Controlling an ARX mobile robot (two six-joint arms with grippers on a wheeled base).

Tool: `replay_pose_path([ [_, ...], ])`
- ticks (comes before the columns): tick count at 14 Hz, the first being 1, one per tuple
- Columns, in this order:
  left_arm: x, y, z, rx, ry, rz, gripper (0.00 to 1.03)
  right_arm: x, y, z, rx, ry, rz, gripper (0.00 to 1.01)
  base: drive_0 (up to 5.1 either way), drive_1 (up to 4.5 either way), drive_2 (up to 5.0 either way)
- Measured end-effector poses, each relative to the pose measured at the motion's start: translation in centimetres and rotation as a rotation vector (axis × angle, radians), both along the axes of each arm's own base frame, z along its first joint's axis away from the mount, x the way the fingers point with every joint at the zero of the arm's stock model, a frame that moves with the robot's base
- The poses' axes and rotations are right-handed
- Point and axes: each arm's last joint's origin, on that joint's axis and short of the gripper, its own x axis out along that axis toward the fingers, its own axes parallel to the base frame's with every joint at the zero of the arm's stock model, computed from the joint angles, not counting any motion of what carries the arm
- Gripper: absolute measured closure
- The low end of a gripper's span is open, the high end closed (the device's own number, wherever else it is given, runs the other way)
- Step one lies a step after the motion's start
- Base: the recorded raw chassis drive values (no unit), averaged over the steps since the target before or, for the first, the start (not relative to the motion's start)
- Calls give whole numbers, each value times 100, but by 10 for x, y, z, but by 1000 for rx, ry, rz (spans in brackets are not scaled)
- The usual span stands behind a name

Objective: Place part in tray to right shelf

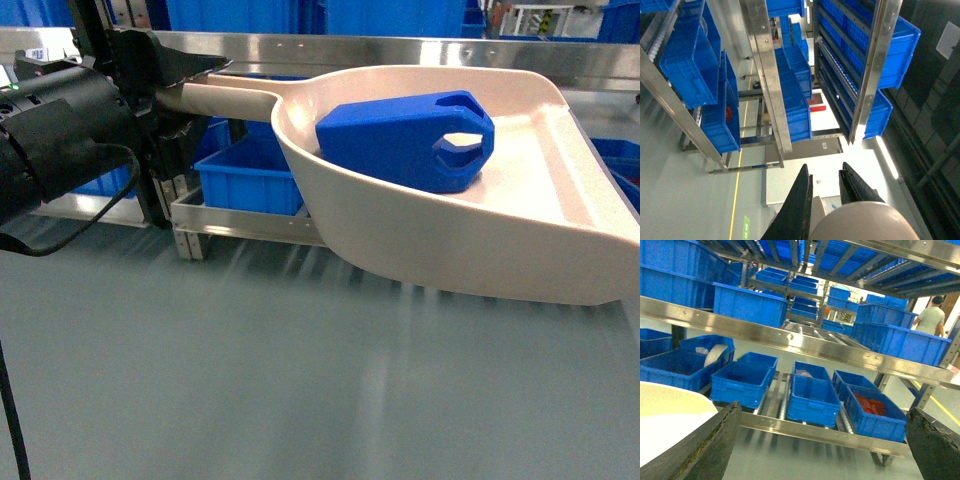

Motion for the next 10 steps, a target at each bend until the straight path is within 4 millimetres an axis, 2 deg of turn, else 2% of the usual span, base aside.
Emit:
replay_pose_path([
  [6,0,0,0,0,0,0,90,0,0,0,0,0,0,3,-161,-161,-161],
  [10,0,-1,0,1,0,-6,90,0,0,0,1,-2,0,3,0,0,0],
])
